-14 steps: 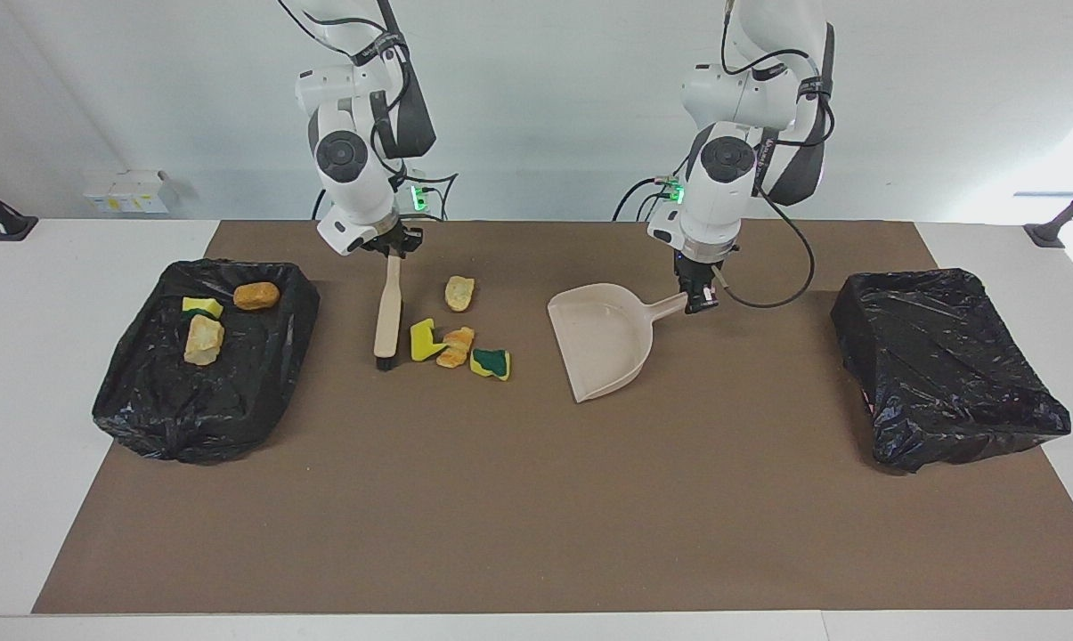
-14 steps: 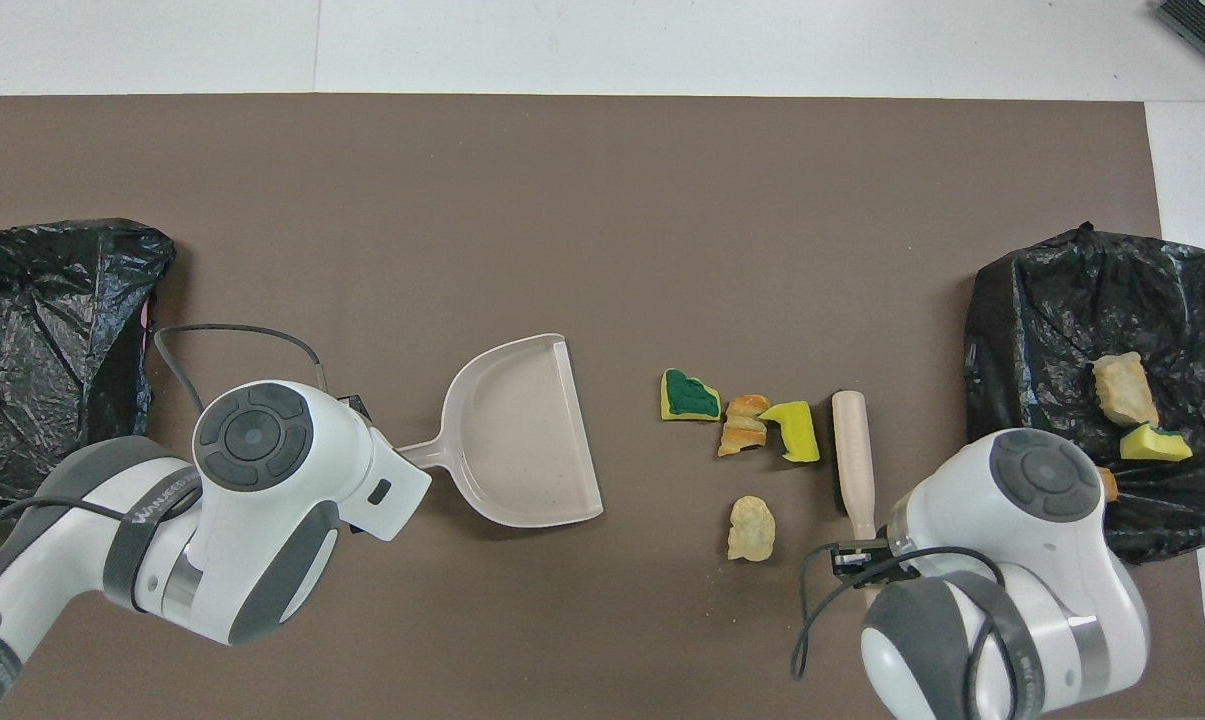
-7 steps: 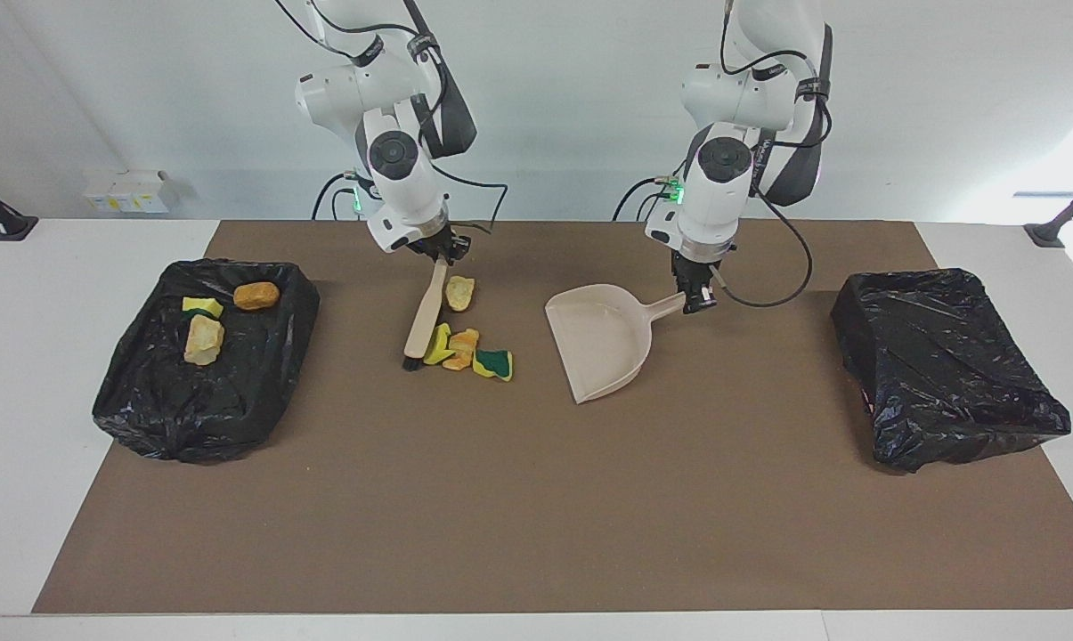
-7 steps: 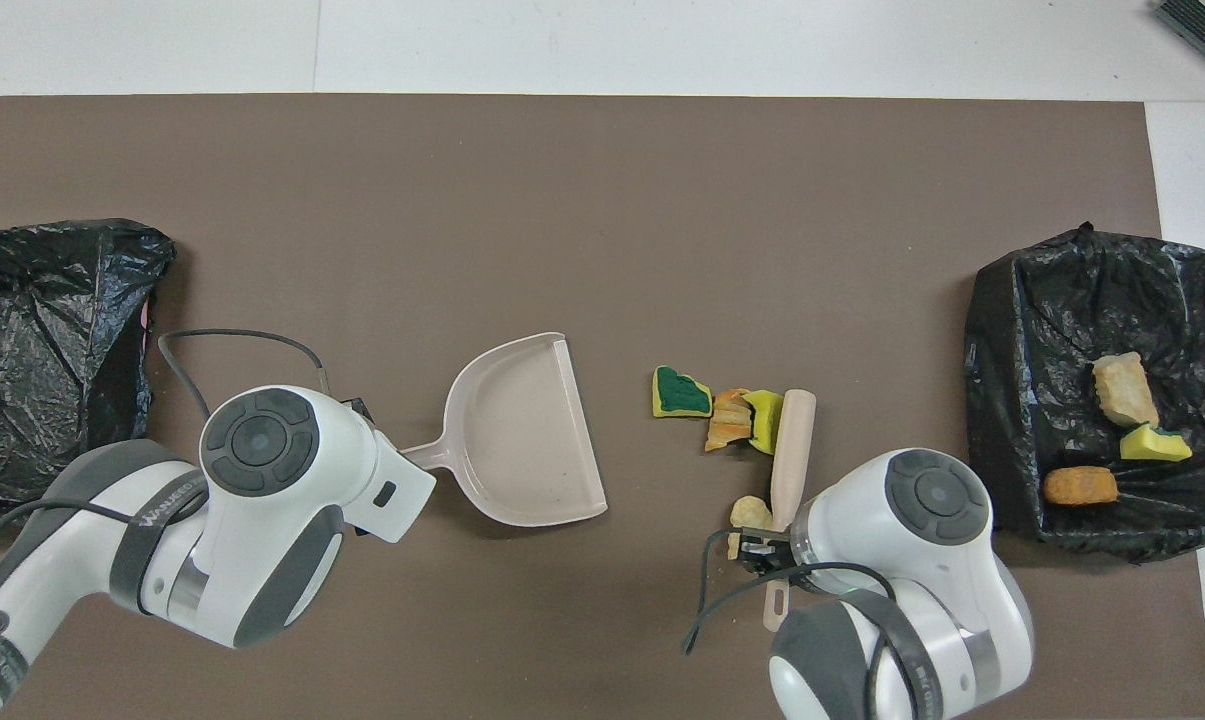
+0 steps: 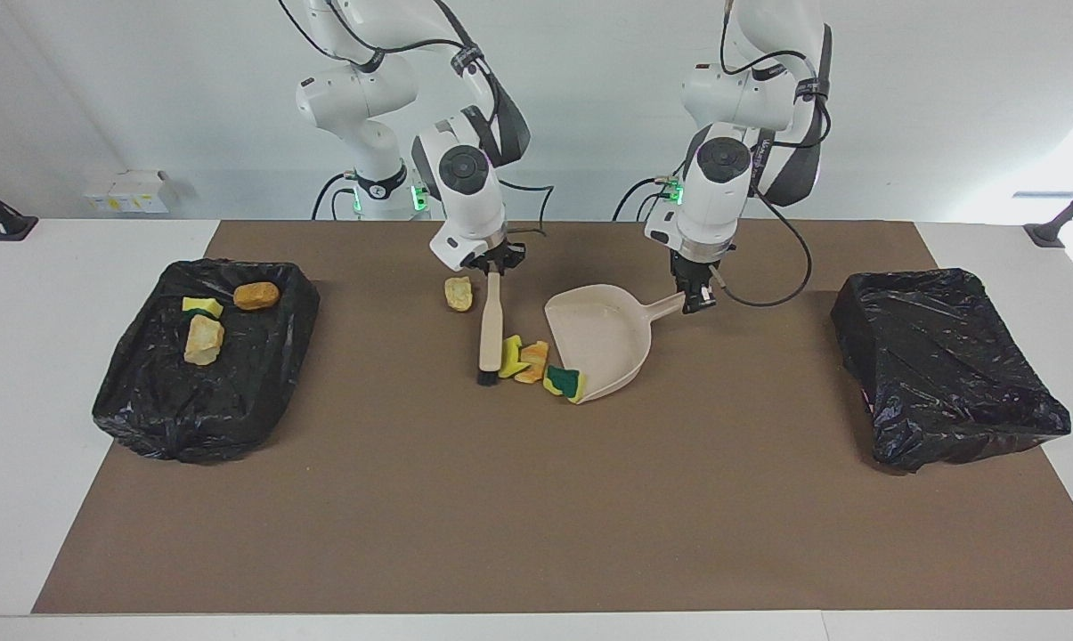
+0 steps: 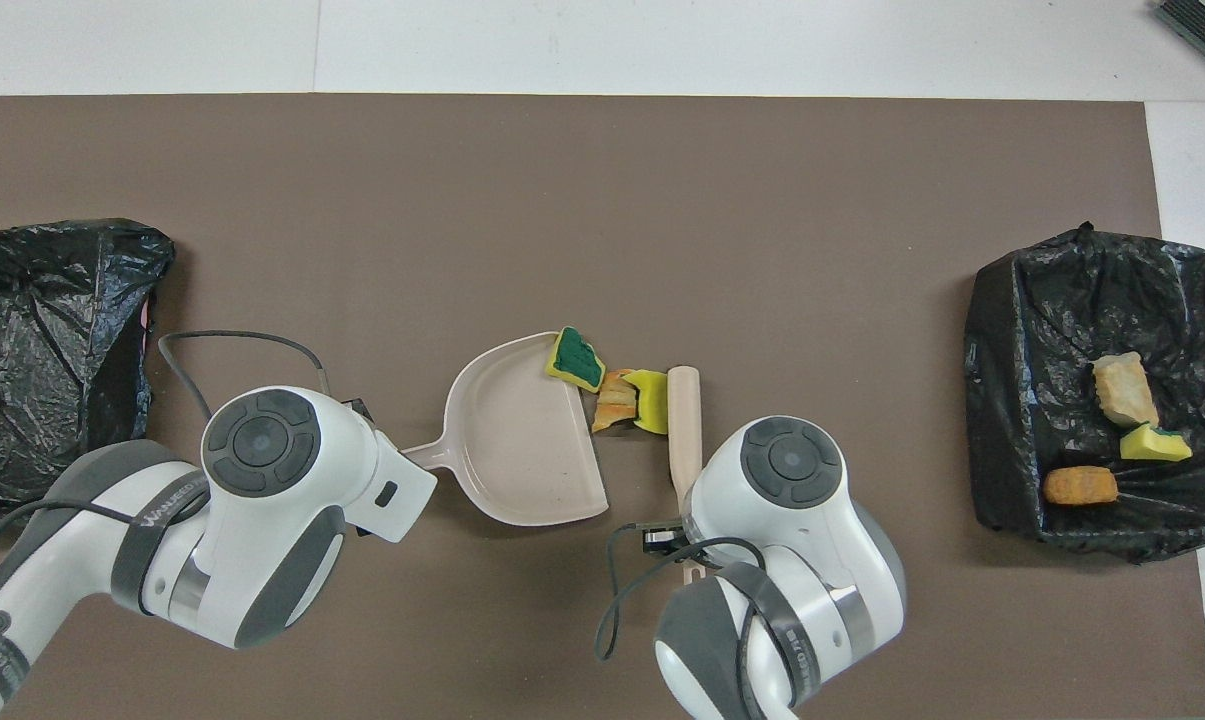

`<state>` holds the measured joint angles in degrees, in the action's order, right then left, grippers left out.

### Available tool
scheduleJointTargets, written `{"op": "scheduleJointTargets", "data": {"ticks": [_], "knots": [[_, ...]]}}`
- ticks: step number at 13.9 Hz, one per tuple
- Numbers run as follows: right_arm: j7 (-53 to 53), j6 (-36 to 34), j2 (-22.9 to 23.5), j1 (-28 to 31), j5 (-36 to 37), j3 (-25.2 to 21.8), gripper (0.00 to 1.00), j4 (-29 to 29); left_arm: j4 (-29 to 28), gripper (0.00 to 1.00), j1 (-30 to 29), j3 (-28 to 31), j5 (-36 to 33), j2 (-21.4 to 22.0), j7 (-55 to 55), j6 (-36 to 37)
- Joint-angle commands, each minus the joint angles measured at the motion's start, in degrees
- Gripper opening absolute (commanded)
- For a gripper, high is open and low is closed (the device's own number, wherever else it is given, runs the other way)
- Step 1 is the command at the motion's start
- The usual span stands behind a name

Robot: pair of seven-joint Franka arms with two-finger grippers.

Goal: Sweep and dump trash in bin
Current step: 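Sweep the trash pieces into the dustpan with the brush in the right gripper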

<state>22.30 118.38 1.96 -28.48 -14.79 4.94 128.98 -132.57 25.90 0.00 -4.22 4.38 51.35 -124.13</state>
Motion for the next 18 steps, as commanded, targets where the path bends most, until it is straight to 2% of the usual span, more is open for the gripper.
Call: {"op": "scheduleJointTargets", "data": {"ticks": [1, 3, 5, 7, 9, 12, 15, 18], "knots": [[-10.9, 1.0, 1.3, -1.8, -5.2, 0.1, 0.00, -1.5, -2.2, 0.00, 1.0, 0.7, -0.5, 1.6, -1.9, -2.1], [-15.3, 2.4, 1.0, -4.1, -10.0, 0.1, 0.00, -1.5, -2.2, 0.00, 0.9, 0.7, -0.5, 1.6, -2.0, -2.3], [-15.5, 2.6, 1.1, -6.5, -14.2, 0.1, 0.00, -3.1, -2.2, 0.00, 1.0, 0.7, -0.5, 1.6, -2.0, -2.3], [-13.7, -0.4, 0.6, -6.0, -14.7, -0.1, 0.00, -5.0, -2.3, 0.00, 1.0, 0.7, -0.5, 1.3, -2.0, -2.5], [-9.8, -7.2, -1.5, -4.1, -13.5, -0.9, 0.00, -5.9, -2.3, 0.00, 1.1, 0.7, -0.5, 1.1, -2.7, -2.8], [6.5, -16.8, -6.2, -1.6, -8.5, -0.7, 0.00, -5.8, -2.3, 0.00, 2.1, 0.7, -0.5, 1.1, -2.0, -3.4], [25.6, -20.8, -8.0, -2.2, -4.5, -0.4, 0.00, -4.9, -2.3, 0.00, 3.4, 0.7, -0.5, 1.3, -2.7, -3.3], [40.1, -25.0, -9.9, -1.7, -3.9, -0.4, 0.00, -3.0, -3.7, 0.00, 4.0, 0.6, -0.5, 2.0, -2.7, -3.5]]}}
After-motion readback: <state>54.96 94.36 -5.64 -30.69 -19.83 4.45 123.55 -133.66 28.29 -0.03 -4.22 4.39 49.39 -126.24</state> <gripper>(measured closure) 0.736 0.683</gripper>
